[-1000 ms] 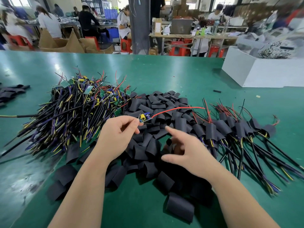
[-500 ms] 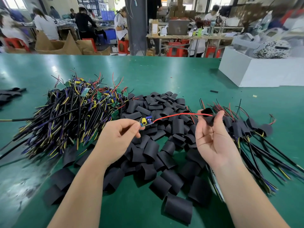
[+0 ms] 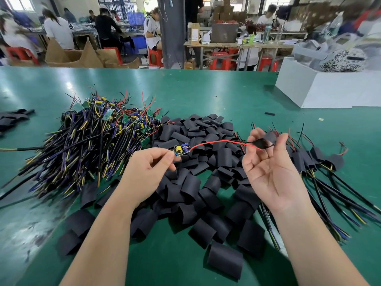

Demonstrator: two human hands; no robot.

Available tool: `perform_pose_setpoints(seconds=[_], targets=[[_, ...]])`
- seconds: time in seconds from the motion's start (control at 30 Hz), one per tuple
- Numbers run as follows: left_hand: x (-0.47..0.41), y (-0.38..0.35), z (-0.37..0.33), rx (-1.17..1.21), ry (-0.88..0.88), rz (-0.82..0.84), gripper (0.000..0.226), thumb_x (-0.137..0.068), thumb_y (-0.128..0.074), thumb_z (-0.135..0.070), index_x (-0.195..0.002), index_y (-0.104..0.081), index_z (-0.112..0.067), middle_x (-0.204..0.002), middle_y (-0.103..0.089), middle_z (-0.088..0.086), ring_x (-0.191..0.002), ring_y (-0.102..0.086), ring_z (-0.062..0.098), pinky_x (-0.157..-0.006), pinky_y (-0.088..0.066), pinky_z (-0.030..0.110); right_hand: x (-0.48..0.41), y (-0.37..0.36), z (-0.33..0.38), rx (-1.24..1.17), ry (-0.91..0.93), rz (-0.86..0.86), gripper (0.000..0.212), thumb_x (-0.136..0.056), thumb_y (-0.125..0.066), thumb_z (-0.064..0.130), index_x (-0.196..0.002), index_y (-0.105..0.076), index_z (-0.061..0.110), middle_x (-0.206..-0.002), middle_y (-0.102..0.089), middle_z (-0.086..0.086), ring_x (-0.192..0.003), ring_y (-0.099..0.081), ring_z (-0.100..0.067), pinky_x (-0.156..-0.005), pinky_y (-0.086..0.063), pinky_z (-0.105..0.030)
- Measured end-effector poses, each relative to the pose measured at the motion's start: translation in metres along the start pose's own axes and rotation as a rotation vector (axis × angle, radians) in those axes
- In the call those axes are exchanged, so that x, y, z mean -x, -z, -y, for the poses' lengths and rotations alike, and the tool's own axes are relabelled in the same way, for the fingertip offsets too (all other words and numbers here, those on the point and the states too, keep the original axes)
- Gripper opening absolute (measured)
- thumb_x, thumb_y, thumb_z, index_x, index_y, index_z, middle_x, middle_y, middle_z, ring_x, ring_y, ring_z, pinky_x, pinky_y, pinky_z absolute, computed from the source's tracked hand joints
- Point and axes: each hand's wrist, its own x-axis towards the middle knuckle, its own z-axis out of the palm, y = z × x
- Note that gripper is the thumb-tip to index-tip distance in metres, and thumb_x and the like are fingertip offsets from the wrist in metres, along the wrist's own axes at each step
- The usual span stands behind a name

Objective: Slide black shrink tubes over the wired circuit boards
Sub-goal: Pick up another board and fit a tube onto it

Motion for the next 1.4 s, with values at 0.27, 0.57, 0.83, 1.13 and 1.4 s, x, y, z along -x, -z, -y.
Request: perform_pose_setpoints(seconds=[0.27,0.57,0.83,1.13,1.4], targets=[[0.001,0.004,0.005,0.096,0.06,0.136,0.03,-0.098,-0.052,-0.025,-0.075,-0.07,-0.017,-0.046,-0.04,-0.005,-0.04,-0.023,0.012,-0.044,-0.018,0.019,-0.001,0.001,0.009,0.062,-0.025,0.053,0.05,-0.087,-0.048,0.044,-0.123,-0.054,0.009,-0.104,-0.071,0.0,-0.076,-0.062,-0.006,-0.061,-0.049,-0.016],[0.001,-0.001,0.002,0.047,0.028,0.104,0.031,-0.099,-0.049,-0.009,-0.073,-0.064,0.0,-0.043,-0.052,-0.021,-0.037,-0.043,-0.008,-0.043,-0.028,0.001,0.002,-0.003,0.007,0.064,0.001,0.047,0.048,-0.086,-0.049,0.044,-0.118,-0.056,0.009,-0.102,-0.071,-0.001,-0.086,-0.066,-0.008,-0.064,-0.051,-0.014],[0.002,-0.003,0.0,0.032,0.085,0.092,0.032,-0.098,-0.051,-0.015,-0.073,-0.066,-0.001,-0.046,-0.055,-0.018,-0.036,-0.031,0.0,-0.041,-0.026,0.01,0.003,-0.006,0.001,0.061,0.023,-0.008,0.049,-0.081,-0.053,0.041,-0.122,-0.055,0.013,-0.108,-0.072,0.001,-0.085,-0.067,-0.007,-0.061,-0.049,-0.014],[0.009,-0.021,-0.017,-0.054,0.022,0.153,0.039,-0.095,-0.057,-0.021,-0.066,-0.069,-0.044,-0.08,-0.073,-0.005,-0.057,-0.056,0.032,-0.055,-0.046,0.044,0.006,-0.005,-0.024,0.337,0.108,-0.022,0.027,-0.07,-0.064,0.011,-0.096,-0.058,0.014,-0.097,-0.067,-0.012,-0.101,-0.065,-0.02,-0.067,-0.051,-0.018],[0.012,-0.022,-0.014,0.137,0.006,0.187,0.02,-0.087,-0.058,-0.035,-0.073,-0.071,-0.028,-0.046,-0.049,-0.009,-0.04,-0.028,0.009,-0.042,-0.023,0.018,0.009,-0.003,-0.03,0.513,0.057,0.107,0.016,-0.068,-0.068,0.012,-0.077,-0.074,0.024,-0.099,-0.074,-0.012,-0.093,-0.069,-0.016,-0.069,-0.053,-0.021]])
